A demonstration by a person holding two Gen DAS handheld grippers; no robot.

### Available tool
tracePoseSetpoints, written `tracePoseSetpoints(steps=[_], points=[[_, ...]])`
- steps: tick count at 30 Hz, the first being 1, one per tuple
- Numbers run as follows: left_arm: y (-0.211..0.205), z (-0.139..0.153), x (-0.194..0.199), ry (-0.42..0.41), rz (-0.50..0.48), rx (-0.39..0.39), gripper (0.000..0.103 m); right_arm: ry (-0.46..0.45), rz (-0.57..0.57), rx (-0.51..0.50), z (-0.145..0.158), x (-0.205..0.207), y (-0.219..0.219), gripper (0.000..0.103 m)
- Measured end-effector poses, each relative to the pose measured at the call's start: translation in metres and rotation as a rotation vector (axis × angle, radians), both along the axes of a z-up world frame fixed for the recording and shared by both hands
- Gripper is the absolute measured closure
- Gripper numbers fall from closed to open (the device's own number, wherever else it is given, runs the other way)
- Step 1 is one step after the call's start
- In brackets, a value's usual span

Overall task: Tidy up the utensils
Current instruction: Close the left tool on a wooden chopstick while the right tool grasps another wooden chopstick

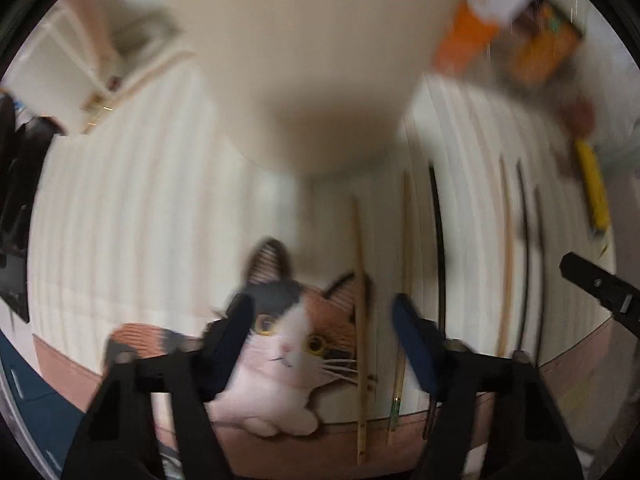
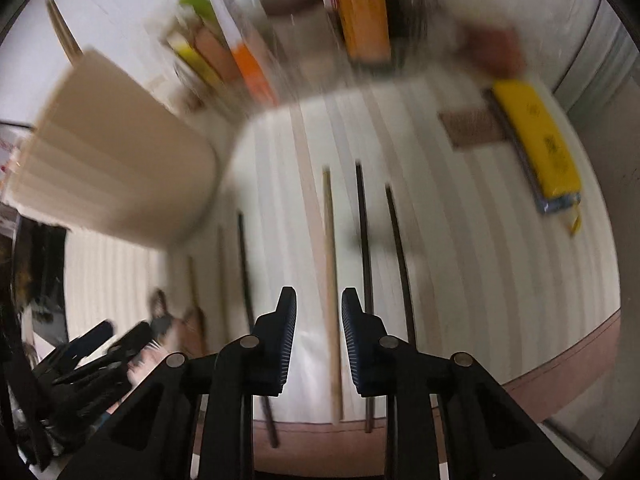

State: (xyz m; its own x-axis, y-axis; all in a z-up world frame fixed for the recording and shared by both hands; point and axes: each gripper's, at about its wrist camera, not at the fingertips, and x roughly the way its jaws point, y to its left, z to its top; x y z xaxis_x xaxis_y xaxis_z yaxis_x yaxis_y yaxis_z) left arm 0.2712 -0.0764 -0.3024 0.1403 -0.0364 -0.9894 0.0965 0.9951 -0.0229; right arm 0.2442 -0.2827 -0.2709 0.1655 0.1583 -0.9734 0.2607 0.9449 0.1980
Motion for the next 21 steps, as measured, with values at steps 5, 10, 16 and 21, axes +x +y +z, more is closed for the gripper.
tracePoseSetpoints(steps=[5, 10, 16, 21], points=[[-0.015, -0.033, 0.003, 0.054, -0.035, 0.037, 0.089, 0.049, 0.017, 0.004, -0.024, 0.002, 0.007, 0.079], [-0.005, -0.034, 0.005, 0.037, -0.029, 0.078, 0.098, 0.089, 0.038, -0.025, -0.043, 0.014, 0.015, 0.078], [0.041, -0.031, 0.003, 0.044, 0.07, 0.09, 0.098, 0.137, 0.109, -0.113, -0.063, 0.021, 0.037, 0.095], [0.049, -0.029, 0.003, 0.046, 0.087, 0.079, 0.098, 0.165, 0.162, -0.107, -0.06, 0.004, 0.057, 0.095]])
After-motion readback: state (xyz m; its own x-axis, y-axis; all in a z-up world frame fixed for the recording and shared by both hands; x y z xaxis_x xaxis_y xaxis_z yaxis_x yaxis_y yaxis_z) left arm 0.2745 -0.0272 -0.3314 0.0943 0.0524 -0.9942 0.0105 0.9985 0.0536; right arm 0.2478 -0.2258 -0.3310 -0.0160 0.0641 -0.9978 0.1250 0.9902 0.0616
